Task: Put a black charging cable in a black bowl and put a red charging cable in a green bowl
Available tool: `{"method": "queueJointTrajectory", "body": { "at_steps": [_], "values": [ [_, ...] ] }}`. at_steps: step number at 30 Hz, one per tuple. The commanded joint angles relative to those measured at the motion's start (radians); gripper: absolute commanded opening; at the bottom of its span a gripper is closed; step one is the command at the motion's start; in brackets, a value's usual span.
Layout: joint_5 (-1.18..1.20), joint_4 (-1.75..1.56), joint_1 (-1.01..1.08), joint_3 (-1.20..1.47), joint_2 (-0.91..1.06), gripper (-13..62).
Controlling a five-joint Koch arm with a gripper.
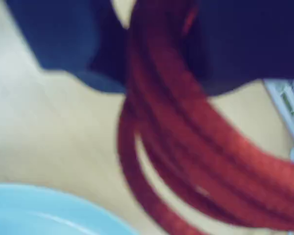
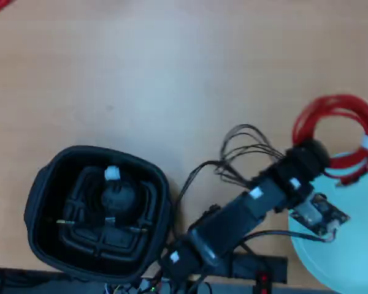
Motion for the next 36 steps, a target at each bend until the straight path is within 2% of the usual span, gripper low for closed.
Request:
{"method": "queueJointTrajectory", "body": {
  "at_steps": [1, 9, 17, 31, 36],
  "values": [
    [-0.017, -0.166, 0.106, -0.035, -0.044, -5.9],
    [-0.026, -0.241, 0.382, -0.034, -0.244, -6.0],
    [-0.028, -0.299, 0.463, -0.032, -0.417, -6.0],
    [-0.023, -0.302, 0.512, 0.104, -0.422, -5.3],
    [-0.014, -0.387, 0.520, 0.164, -0.420, -0.6]
  ]
}}
